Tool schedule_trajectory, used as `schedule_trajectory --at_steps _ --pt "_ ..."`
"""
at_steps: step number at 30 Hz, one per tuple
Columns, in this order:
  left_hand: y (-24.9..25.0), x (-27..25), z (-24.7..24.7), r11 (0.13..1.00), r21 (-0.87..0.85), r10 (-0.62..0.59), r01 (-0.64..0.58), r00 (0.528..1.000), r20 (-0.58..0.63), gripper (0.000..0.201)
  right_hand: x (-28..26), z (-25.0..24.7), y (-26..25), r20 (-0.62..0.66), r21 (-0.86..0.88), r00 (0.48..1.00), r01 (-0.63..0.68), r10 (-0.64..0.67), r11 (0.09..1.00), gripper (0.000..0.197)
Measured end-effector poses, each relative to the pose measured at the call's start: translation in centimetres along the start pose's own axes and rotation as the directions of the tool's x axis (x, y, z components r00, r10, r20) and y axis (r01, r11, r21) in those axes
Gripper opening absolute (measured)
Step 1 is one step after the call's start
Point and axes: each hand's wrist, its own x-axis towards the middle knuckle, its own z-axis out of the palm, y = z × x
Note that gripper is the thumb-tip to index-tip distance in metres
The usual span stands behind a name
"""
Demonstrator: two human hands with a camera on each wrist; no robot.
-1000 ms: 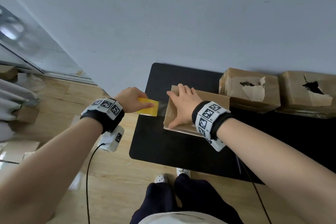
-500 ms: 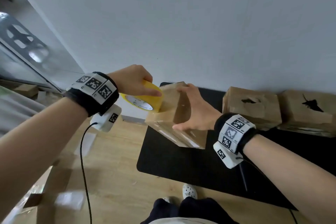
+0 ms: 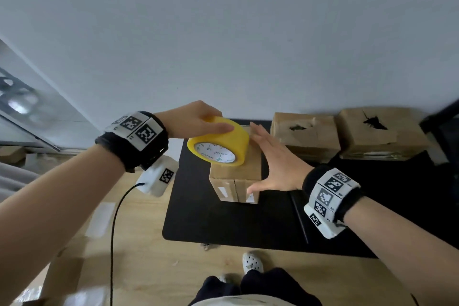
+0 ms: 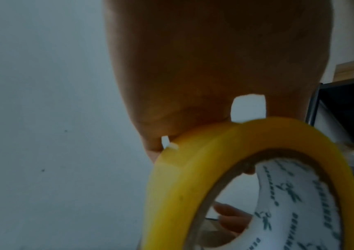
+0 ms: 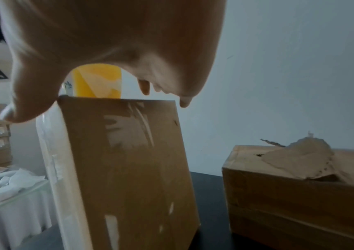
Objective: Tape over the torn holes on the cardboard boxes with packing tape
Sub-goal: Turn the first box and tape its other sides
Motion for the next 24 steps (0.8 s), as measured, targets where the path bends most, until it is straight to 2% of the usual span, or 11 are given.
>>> schedule_trajectory --at_steps 4,8,12,17,21,24 --pt "1.4 0.7 0.8 1.0 0.005 0.016 -0.016 1.0 -0.003 0.043 1.0 0.8 -0.1 0.028 -0.029 1.0 0.0 0.001 1.0 0.125" --pt "0.9 0.4 0.2 0.998 -0.042 0.042 -0.041 0.999 0.01 0.063 0.6 0.8 0.9 -0.005 -0.112 1.0 -0.012 0.011 0.994 0.113" --pt "-0.3 -0.2 -1.3 1.0 0.003 0.002 -0.002 1.0 -0.023 0.068 0.5 0.7 0.8 0.013 -0.19 1.0 0.007 -0.005 0.982 0.115" --pt "-3.3 -1.0 -1.9 0.951 0.262 -0.156 0.166 0.986 -0.058 0.05 0.6 0.3 0.8 0.036 -0.197 0.999 0.008 -0.001 0.98 0.114" --pt "-4.7 -0.6 -0.2 0.938 0.296 -0.173 0.179 0.984 -0.045 0.032 0.1 0.7 0.9 0.041 -0.205 0.999 0.018 -0.01 0.979 0.114" --pt "-5.6 -0.3 0.8 0.924 0.338 -0.171 0.179 0.984 -0.054 0.029 0.0 0.9 0.9 0.036 -0.211 0.999 0.024 -0.017 0.977 0.114"
